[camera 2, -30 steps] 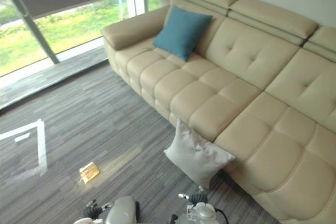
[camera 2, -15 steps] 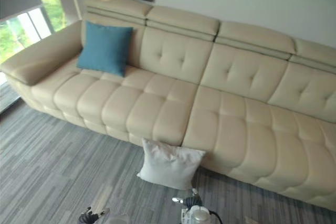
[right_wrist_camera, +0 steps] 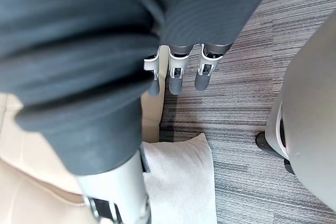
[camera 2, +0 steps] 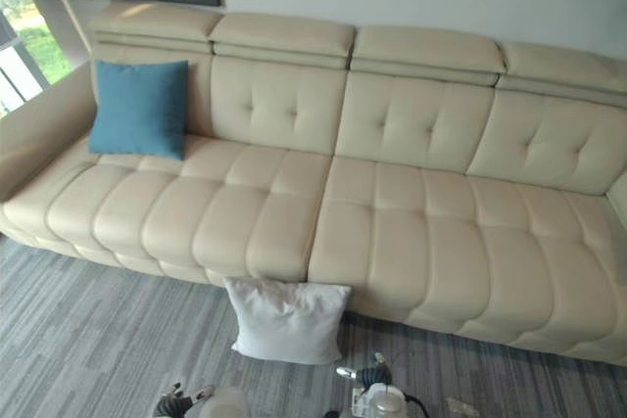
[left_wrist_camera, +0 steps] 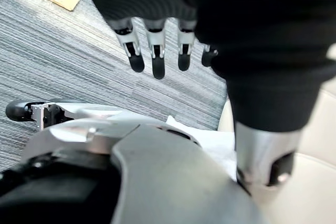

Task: Pick up cushions and gather them together orderly.

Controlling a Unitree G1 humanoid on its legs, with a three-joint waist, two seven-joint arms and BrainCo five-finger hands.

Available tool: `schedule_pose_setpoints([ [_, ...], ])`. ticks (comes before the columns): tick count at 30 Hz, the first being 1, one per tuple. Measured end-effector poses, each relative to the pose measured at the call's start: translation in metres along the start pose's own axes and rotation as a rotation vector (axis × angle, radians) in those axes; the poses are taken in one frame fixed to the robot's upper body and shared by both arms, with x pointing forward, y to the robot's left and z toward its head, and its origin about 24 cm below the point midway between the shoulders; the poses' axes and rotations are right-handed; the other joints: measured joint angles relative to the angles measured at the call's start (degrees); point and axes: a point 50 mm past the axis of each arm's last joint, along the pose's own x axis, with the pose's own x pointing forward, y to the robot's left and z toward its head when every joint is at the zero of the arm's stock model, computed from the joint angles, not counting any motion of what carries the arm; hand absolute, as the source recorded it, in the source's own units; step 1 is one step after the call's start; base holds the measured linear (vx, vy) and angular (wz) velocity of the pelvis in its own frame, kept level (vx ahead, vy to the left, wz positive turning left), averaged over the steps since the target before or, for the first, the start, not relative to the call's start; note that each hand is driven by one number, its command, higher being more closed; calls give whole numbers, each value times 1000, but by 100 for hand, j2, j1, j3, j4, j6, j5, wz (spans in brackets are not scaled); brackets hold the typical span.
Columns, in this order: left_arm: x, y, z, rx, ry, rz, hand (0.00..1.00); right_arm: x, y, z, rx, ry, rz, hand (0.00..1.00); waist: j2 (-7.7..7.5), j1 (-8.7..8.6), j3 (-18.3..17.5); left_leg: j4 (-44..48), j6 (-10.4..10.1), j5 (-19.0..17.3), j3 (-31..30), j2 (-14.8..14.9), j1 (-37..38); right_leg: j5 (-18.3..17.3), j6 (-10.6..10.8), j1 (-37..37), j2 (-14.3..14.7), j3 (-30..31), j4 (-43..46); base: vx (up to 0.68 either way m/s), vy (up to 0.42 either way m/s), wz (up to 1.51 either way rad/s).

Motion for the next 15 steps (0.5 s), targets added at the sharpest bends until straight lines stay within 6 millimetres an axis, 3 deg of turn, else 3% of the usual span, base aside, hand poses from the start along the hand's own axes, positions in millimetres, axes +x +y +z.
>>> schedule_pose_setpoints([
  [1,0,0,0,3,0,-1,0,0,-1,1,15,0,-4,0,3,8,1,-778,18,69,-78,-225,-51,42,131,0,-113,92,7,198,203,-37],
  [2,0,-1,1,1,-1,-2,0,0,-2,0,18,2,-9,0,21,25,11,-1277,-91,486,-279,-429,-46,6,282,-14,-179,224,69,200,215,-41],
  [3,0,0,1,2,1,2,0,0,-2,0,17,5,-10,0,27,48,1,-1363,-76,491,-239,-491,47,17,337,-13,-224,284,84,196,204,-19],
  [4,1,5,0,13,0,13,0,-1,1,-2,24,7,-9,0,-87,27,-43,-1535,-20,523,-141,-641,154,66,417,0,-314,371,-63,137,122,-5],
  [7,2,8,4,18,-7,23,0,-2,7,-3,38,14,-7,0,-209,30,-4,-1599,35,492,97,-776,327,250,532,216,-422,460,-428,190,144,-20],
  [12,3,8,7,26,-16,34,0,-2,4,-2,69,7,-44,0,-212,15,15,-1652,136,425,301,-780,502,265,540,266,-435,635,-500,82,40,-26],
  [15,4,3,13,26,-31,27,0,-1,1,6,105,-20,-71,0,-114,22,181,-1541,115,363,337,-664,370,252,542,0,-392,689,-231,-31,-14,-18],
])
